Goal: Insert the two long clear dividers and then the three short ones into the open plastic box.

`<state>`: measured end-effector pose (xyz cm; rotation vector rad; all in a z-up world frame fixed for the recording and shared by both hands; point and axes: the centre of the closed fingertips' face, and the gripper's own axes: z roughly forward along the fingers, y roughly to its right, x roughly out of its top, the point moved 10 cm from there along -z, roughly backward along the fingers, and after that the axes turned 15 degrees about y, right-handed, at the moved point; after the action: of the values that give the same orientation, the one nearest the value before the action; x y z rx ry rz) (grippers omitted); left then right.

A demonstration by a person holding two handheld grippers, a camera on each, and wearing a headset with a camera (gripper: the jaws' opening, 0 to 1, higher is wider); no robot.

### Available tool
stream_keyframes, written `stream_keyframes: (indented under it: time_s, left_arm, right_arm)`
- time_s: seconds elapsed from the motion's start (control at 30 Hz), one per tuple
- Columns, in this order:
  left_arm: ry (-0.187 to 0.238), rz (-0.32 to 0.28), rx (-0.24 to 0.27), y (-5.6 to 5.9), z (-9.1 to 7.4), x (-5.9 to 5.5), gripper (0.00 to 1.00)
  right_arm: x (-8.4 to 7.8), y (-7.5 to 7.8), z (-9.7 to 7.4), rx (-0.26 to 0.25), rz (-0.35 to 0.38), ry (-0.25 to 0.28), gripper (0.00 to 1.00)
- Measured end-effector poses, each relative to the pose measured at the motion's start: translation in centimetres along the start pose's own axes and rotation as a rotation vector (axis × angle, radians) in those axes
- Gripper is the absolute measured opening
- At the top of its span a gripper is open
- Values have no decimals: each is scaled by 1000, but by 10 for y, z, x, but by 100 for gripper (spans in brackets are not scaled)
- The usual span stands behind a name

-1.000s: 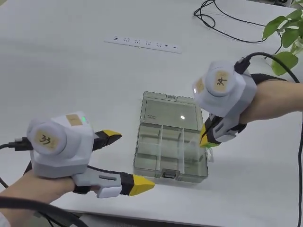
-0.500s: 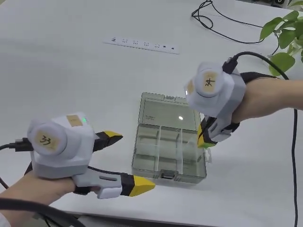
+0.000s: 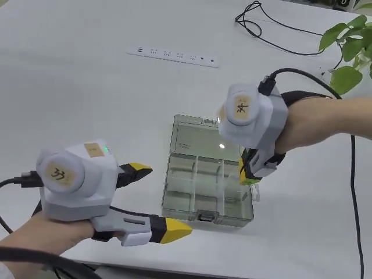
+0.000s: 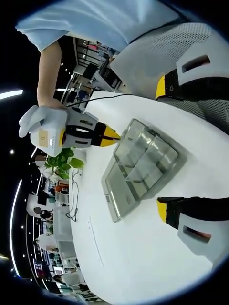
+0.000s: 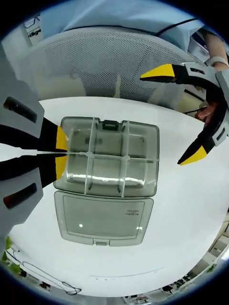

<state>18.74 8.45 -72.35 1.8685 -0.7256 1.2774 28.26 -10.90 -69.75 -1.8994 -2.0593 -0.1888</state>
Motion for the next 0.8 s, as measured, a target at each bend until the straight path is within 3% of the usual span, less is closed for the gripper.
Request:
stream_keyframes:
  time_s: [0.8]
  left_arm:
    - [2,-9,20,-1,-5,-1,83]
  right_arm:
    - [-12,1,21,-4,23,23,2]
